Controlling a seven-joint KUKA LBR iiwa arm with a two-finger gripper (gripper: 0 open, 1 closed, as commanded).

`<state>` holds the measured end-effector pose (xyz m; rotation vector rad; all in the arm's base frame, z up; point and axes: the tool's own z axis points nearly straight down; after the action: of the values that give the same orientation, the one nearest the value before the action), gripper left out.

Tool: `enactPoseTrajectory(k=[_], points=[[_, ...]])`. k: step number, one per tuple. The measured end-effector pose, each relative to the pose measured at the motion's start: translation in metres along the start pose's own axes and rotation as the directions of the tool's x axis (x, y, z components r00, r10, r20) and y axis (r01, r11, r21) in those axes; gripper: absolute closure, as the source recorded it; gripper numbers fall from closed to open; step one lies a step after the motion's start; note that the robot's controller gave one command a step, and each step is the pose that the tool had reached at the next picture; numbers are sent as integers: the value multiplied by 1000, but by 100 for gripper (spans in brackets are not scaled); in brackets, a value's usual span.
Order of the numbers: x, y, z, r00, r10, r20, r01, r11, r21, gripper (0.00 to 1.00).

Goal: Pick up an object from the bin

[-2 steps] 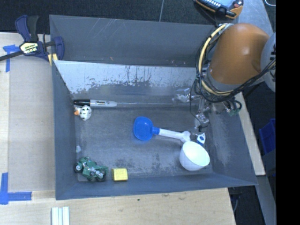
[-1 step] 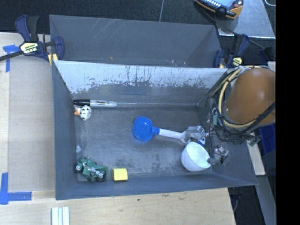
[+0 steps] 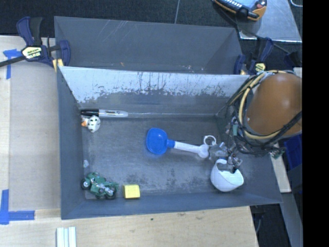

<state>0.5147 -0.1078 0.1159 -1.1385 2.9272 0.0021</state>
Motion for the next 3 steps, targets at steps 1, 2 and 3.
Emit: enactPoseTrajectory(k=[1,2,3], points=[[-9,-11,-138,999,-40,7,40,999,9,100],[-65,-6,-115,986,-168,12,167,986,12,100],[-63,24,-34,893,-450,9,450,893,10,100]])
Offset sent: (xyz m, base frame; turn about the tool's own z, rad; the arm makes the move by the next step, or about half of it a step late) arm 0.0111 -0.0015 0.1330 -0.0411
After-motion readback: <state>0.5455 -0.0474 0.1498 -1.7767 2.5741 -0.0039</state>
